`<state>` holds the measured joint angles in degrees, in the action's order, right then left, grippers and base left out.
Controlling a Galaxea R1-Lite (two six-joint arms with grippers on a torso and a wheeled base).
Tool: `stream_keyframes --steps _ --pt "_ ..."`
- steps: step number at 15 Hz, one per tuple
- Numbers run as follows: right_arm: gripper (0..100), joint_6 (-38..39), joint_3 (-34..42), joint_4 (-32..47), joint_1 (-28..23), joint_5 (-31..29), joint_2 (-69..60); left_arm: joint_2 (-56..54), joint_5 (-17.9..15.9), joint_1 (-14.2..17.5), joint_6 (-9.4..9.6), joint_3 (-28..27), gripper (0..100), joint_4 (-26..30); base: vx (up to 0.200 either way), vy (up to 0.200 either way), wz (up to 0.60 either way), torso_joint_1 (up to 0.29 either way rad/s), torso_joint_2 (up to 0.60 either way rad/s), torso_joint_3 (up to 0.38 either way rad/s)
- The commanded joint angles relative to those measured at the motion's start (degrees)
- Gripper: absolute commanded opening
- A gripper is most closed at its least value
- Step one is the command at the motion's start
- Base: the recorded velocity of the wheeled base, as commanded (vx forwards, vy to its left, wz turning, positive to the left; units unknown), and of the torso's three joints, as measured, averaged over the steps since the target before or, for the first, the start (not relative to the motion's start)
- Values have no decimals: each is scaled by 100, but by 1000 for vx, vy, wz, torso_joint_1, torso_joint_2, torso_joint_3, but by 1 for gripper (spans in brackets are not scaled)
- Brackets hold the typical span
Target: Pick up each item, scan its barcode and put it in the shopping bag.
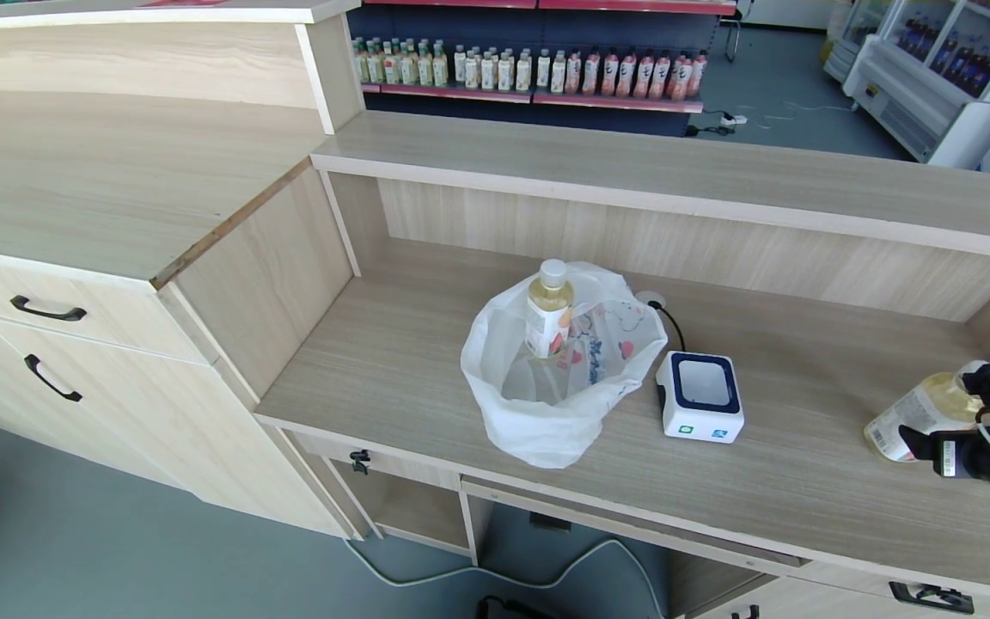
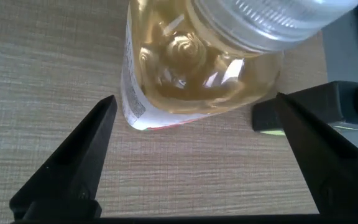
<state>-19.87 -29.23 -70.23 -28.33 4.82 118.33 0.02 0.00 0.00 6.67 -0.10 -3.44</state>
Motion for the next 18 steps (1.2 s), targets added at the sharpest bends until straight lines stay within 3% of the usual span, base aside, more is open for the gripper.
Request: stream_keyframes --steps 1,18 --pt "100 1 -109 -61 3 2 93 -2 0 0 1 1 100 -8 0 0 0 0 0 0" --pt "100 -34 -979 -404 425 353 911 -2 0 0 1 1 100 -8 0 0 0 0 0 0"
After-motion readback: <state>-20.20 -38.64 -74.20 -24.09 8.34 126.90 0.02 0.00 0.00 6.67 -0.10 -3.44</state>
